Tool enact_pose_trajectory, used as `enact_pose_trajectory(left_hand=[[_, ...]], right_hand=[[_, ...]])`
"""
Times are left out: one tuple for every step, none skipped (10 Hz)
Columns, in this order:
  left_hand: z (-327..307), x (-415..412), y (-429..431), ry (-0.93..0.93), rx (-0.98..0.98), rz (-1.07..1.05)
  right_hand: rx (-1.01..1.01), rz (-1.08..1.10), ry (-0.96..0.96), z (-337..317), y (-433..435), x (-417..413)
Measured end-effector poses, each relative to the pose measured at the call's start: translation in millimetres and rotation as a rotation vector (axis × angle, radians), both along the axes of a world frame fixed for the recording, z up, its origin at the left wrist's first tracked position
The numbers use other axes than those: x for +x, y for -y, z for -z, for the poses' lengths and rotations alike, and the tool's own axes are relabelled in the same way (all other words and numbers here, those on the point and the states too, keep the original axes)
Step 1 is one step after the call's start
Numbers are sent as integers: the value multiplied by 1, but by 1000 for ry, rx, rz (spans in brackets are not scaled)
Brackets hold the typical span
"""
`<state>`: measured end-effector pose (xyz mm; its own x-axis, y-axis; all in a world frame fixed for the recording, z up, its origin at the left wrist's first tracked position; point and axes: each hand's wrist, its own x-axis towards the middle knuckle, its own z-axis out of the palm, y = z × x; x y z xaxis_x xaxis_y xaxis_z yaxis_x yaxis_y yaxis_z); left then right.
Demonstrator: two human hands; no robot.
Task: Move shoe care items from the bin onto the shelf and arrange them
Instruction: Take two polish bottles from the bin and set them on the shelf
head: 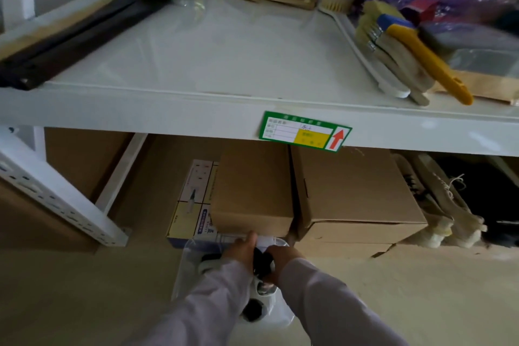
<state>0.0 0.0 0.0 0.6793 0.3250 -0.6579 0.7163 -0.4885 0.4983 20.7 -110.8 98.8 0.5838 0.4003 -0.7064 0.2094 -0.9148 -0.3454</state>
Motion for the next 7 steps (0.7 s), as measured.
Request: enact_pose_trajectory(left_hand=[[-61,-13,9,-27,76,118],[-91,-21,2,-46,170,495],[-121,-13,-15,52,151,421],[-156,-20,-22,73,190,472],[-199,-30,-34,177,289,530],[-261,-43,-45,311,328,507],[-325,-59,-49,480,369,446]], right_hand=[[38,-62,84,-5,4,3],[181,20,106,-16,9,7],[230,43,117,-33,14,11],[230,44,74,-63,16,12],[284,6,70,-107,16,8],[324,-92,225,-164,17,2],[408,-187,400,-227,19,-7]])
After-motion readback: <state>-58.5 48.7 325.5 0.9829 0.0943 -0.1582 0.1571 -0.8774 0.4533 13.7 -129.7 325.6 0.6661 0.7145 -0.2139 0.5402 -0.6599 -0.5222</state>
